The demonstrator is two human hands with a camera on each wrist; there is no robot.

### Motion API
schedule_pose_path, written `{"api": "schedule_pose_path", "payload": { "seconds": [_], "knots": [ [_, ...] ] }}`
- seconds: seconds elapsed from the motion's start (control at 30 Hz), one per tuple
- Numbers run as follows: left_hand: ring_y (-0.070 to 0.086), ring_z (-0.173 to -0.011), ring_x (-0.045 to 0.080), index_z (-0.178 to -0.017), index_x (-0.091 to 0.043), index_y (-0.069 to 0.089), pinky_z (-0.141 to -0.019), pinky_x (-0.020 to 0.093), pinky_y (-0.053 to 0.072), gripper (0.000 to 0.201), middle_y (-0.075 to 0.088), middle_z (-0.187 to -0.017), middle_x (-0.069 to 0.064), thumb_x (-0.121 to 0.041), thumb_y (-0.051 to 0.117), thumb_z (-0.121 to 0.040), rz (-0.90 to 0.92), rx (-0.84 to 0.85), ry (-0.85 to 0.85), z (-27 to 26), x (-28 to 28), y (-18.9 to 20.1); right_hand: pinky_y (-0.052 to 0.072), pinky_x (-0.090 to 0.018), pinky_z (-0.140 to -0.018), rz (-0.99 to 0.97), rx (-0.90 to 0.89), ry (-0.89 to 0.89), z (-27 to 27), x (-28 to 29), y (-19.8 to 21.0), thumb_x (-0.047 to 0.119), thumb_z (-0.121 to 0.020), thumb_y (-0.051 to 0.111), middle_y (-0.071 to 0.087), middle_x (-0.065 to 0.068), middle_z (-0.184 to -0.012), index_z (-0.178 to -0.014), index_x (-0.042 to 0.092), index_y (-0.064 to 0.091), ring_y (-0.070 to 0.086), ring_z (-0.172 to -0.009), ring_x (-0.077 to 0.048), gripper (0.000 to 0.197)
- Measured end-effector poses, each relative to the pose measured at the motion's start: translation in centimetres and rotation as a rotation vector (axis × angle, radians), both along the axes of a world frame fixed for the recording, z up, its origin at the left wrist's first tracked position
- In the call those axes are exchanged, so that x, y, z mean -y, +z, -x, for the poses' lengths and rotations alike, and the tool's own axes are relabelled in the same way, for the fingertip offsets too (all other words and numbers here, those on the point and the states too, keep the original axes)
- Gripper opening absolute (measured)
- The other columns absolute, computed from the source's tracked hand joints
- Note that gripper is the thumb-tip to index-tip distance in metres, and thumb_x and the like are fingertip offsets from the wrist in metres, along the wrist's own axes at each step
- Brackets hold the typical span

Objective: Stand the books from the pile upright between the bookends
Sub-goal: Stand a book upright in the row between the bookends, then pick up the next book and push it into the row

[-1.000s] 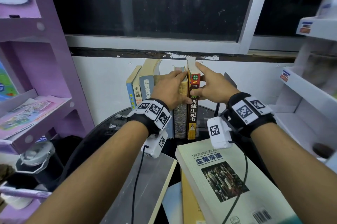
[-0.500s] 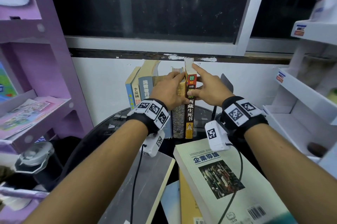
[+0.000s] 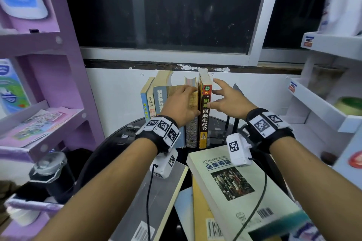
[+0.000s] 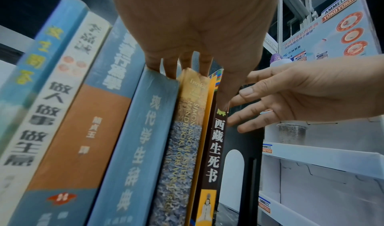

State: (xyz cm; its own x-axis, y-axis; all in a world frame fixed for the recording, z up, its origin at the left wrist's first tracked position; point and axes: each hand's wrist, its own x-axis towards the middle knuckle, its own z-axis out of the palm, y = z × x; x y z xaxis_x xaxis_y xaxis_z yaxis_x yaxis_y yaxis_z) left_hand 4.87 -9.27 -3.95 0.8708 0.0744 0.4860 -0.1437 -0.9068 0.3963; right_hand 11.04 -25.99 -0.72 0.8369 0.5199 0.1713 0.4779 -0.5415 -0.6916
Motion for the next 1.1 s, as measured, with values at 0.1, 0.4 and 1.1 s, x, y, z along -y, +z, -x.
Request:
{"api": "schedule_pose_path", "payload": {
  "seconds": [0.1,0.4,1.1],
  "knots": [
    [0.040,-0.129,0.018,-0.140,-0.018,0.040,-0.106,0.032,0.034,0.070,0.039,-0.141,0.000,-0.031,0.073,-0.079,0.054,0.018,-0.015,1.5,0.3,-0.1,0.046,-0.044,-0.101,0.048,-0.017,-0.005,1.3,1.3,0.2,0.024,-0.085,0.072,0.040,-0.008,-0.150,-0.150,0.029,0.022,0.059,-0.115,-0.024,0.083],
    [0.048,-0.122,0.019,-0.131,-0.022,0.049,-0.103,0.035,0.041,0.054,0.044,-0.139,0.000,-0.030,0.070,-0.083,0.144,-0.058,0.007,6.0,1.8,-1.1,0.038,-0.032,-0.098,0.363,-0.101,-0.035,5.1,5.3,-1.2,0.044,-0.087,0.065,0.037,-0.006,-0.152,-0.148,0.025,0.029,0.045,-0.130,-0.024,0.074],
    [0.047,-0.120,0.027,-0.138,-0.011,0.039,-0.089,0.031,0.037,0.063,0.046,-0.139,0.011,-0.053,0.050,-0.092,0.169,-0.793,0.052,7.6,4.7,-5.3,0.039,-0.038,-0.105,0.649,-0.322,-0.090,7.2,8.7,-5.0,0.053,-0.084,0.065,0.043,-0.003,-0.145,-0.145,0.018,0.031,0.047,-0.126,-0.023,0.078]
  ]
}}
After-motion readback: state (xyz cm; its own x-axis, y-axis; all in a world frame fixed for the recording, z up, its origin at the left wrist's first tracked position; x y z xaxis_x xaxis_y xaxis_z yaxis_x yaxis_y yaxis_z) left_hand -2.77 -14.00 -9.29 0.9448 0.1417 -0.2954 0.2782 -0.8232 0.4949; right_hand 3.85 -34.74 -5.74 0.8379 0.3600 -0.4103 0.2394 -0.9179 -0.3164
